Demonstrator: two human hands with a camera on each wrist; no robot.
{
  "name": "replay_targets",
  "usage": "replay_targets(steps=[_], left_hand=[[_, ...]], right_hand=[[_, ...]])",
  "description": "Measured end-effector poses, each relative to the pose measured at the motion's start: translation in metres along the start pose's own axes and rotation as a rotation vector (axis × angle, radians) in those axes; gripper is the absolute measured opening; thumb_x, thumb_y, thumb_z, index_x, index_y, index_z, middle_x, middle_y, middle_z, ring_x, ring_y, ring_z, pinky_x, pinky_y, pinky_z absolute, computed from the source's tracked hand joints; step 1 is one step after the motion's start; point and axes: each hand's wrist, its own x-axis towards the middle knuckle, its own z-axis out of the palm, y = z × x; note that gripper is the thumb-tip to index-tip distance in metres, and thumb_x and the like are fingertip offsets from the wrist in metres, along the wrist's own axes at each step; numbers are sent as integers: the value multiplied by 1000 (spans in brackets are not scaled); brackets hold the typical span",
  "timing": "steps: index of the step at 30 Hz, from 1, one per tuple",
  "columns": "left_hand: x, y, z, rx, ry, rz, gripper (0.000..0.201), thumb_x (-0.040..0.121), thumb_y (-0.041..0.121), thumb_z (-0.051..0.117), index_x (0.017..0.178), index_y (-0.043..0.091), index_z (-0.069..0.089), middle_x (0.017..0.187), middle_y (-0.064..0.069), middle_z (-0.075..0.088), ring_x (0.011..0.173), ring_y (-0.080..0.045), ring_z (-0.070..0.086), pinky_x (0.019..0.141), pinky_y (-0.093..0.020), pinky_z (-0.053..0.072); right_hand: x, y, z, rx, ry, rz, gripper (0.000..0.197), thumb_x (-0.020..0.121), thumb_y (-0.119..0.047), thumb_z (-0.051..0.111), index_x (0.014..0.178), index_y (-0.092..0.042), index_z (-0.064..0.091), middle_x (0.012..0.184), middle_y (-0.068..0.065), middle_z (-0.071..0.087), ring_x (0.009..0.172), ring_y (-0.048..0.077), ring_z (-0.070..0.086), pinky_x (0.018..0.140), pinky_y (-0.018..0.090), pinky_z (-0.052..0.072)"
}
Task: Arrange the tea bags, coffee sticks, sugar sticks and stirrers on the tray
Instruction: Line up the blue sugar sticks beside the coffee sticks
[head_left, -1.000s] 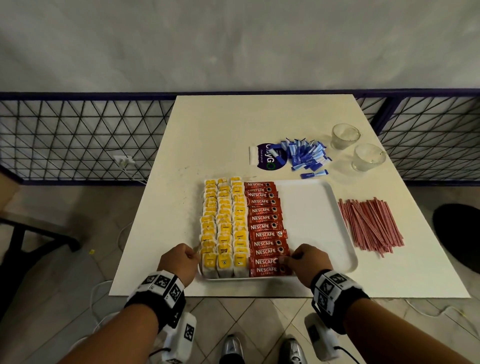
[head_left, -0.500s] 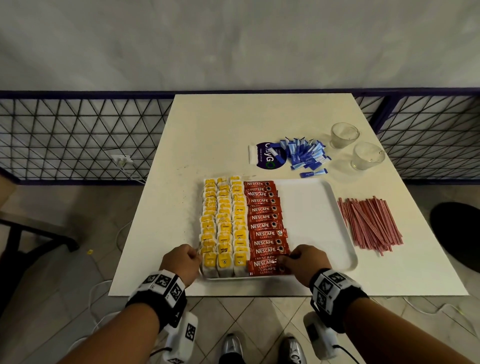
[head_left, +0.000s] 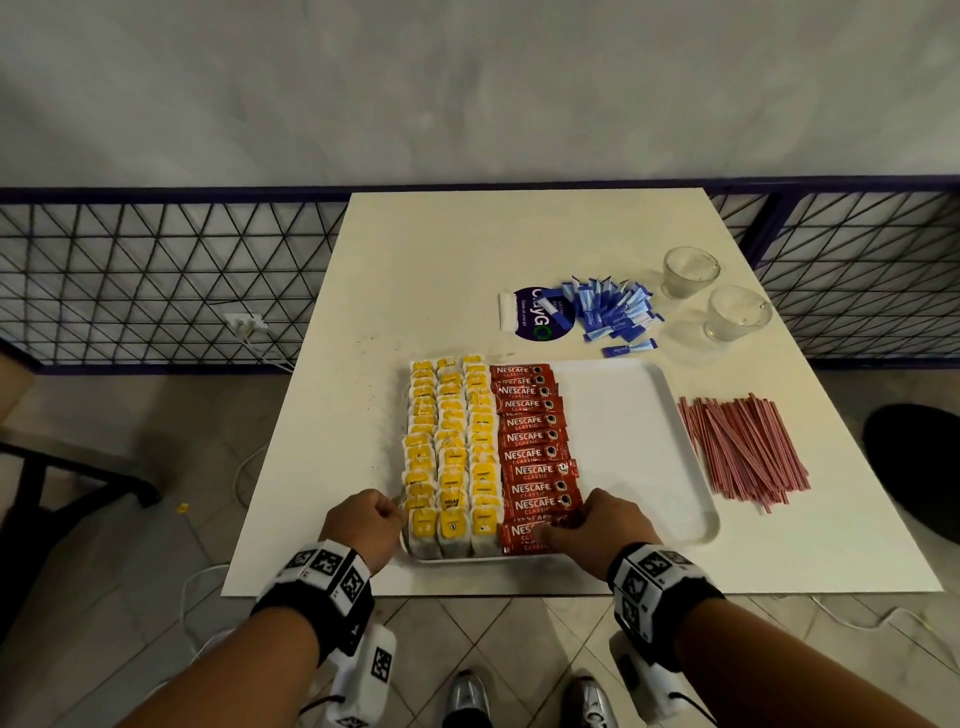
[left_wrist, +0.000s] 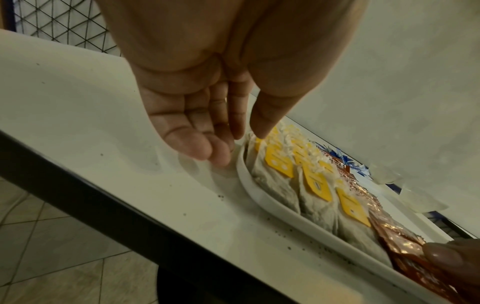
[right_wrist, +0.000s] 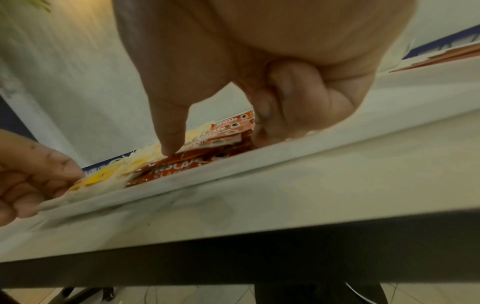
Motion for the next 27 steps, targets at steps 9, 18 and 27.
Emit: replay_targets(steps=[9,18,27], left_hand=[[-4,-1,-1,-74,-15,-15,18,83,38,64,75,22,61,79,-5,71,81,-30,69,73,-39,59],[-8,4,-5,-39,-33,-13,18,84,39,63,77,23,61,80,-4,70,83,-28,69,75,-38,58],[-2,53,-43,99,172,142,20,91,40,58,82,22,62,93,0,70,95,-24,62,74,-23,38]], right_hand=[[7,4,3,-50,6,7,63,67,-72,63,103,-22,52,92,-6,61,81,11,59,72,29,50],[7,3,3,-55,3,13,61,67,-74,61,101,-23,52,88,-8,60,78,9,58,68,27,48],[-11,22,-27,-28,127,-87,63,70,-81,46,97,-25,54,85,-10,60,78,8,57,66,25,45]])
